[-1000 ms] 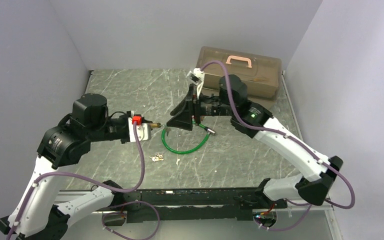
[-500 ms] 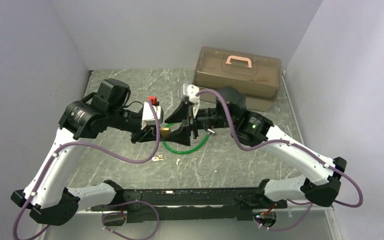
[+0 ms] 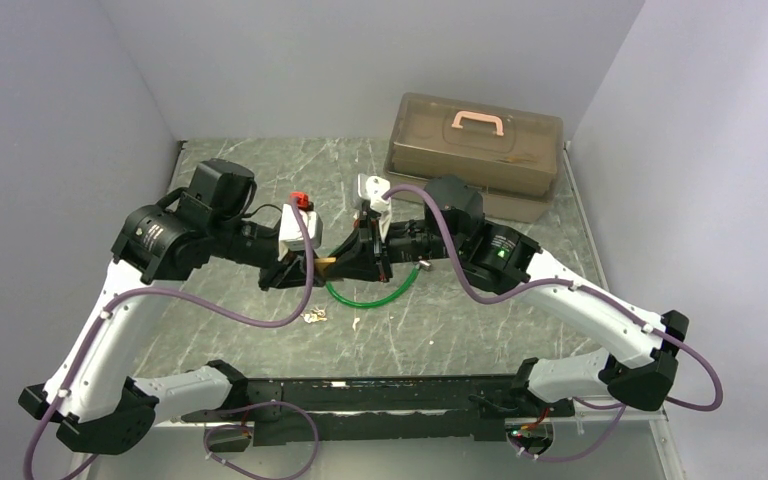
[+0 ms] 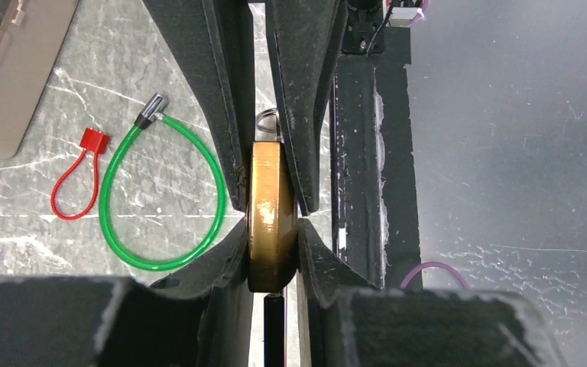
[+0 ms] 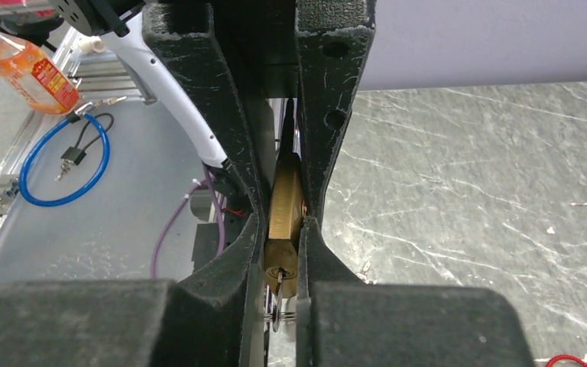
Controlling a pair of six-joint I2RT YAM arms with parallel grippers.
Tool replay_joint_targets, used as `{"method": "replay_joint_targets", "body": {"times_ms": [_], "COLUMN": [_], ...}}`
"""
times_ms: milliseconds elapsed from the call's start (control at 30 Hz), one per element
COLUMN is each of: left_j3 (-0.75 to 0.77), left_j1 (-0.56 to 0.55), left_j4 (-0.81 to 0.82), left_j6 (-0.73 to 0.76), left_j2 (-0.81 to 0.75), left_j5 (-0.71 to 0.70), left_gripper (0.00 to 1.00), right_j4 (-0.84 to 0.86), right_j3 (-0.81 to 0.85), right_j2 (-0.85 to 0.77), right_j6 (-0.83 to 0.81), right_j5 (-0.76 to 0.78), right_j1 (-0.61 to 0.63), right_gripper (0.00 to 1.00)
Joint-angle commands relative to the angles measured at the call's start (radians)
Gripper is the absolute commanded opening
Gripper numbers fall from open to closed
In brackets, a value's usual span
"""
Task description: Unlock with the key
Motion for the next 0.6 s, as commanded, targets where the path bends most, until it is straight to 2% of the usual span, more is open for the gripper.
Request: {"method": "replay_joint_targets", "body": {"times_ms": [0,33,100,133,267,400,567], "left_j3": [0.031,0.036,0.055,0.069,0.091,0.044,-0.076], "left_j1": [-0.005,-0.006,-0.005,-0.003,0.007,0.008,0.010], "left_j4": [0.054,0.049,0.024,0.014,-0.030,-0.031,0.148], "left_j6": [-0.004,-0.007,0.009,0.014,0.055,0.077,0.068], "left_j2": [-0.036,-0.034,-0.031,-0.033,-0.056,-0.087,-0.152], "left_j5": [0.046,0.029,-0.009,-0.040,-0.093,-0.156,-0.378], "left_gripper": [0.35,0.50,0.67,0.70,0.75,0.75,0.74], "right_j4": [0.073,0.076,0.067,0.059,0.063,0.061,0.047], "right_j3": [0.010,0.004,-0.004,-0.007,-0.045,-0.059,-0.044], "right_j2": [0.001,-0.001,-0.008,-0.013,-0.047,-0.067,-0.051], "right_j6": [0.063,0.071,0.077,0.081,0.096,0.086,0.084], "right_j5": [0.011,0.027,0.078,0.100,0.133,0.126,0.102], "right_j1": [-0.006,-0.009,-0.020,-0.030,-0.069,-0.074,-0.073], "right_gripper": [0.00,0.00,0.00,0.00,0.00,0.00,0.00]}}
